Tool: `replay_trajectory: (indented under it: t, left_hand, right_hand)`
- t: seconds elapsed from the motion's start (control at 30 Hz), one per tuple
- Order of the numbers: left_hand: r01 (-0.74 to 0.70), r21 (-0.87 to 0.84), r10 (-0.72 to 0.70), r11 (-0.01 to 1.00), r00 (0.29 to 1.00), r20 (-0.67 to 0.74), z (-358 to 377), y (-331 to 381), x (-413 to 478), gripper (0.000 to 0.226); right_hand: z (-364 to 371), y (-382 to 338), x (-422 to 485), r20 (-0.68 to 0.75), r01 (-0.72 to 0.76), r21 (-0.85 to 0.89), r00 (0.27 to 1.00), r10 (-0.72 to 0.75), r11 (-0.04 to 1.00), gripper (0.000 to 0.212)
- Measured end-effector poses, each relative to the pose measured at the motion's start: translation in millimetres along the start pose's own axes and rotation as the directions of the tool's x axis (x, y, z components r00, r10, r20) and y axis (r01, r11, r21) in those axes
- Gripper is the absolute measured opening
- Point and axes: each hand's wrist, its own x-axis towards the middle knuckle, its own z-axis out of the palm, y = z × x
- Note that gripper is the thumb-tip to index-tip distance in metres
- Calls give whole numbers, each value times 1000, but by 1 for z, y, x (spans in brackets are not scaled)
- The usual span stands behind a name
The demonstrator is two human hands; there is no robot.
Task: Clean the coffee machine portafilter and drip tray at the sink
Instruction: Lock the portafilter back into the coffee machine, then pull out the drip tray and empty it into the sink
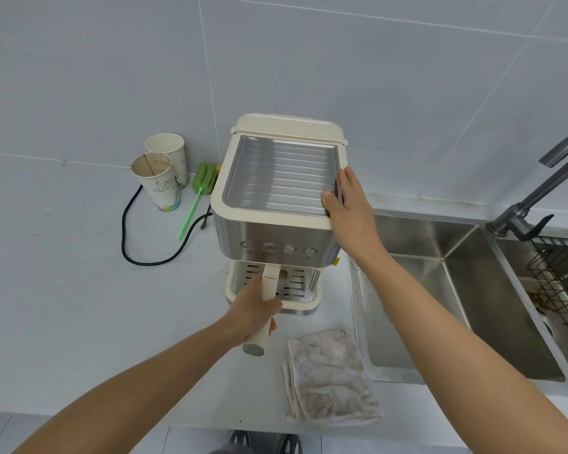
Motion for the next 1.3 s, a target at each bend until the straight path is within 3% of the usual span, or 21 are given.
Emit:
replay_trajectory:
  t: [0.37,0.53,0.63,0.73,0.87,1.03,1.2,1.3]
  left_hand:
    - [-43,15,41,999,990,137,-9,-3,2,30]
    - [-33,-57,44,998,977,208,-21,-9,4,20]
    - [-55,-136,88,989,964,253,-33,-13,5,11]
    - [-83,-147,112,986,973,200,-47,-18,14,15]
    - [-97,-2,97,995,995,-11,-63,-37,37,24]
    - [59,156,-30,986,983,-183,-72,-55,71,52]
    - [134,140,-116,981,984,-135,-63,-60,91,60]
    - [143,114,-130,983,985,-117,-55,-57,98,51]
  right_hand:
    - [-6,-3,-2,35,13,-7,999,-12,1000,53]
    - [-16,0,-1,145,-9,73,989,-2,997,58]
    - [-19,5,-2,137,-15,168,991,-9,986,54]
    - [-21,16,-3,53,-57,304,998,43,951,51]
    - [-22,52,-7,-62,-103,381,989,136,919,51]
    - [8,112,-19,16,-318,232,946,323,919,57]
    - [48,146,-26,201,-453,40,877,437,891,61]
    - [65,149,-27,253,-461,-18,856,450,887,62]
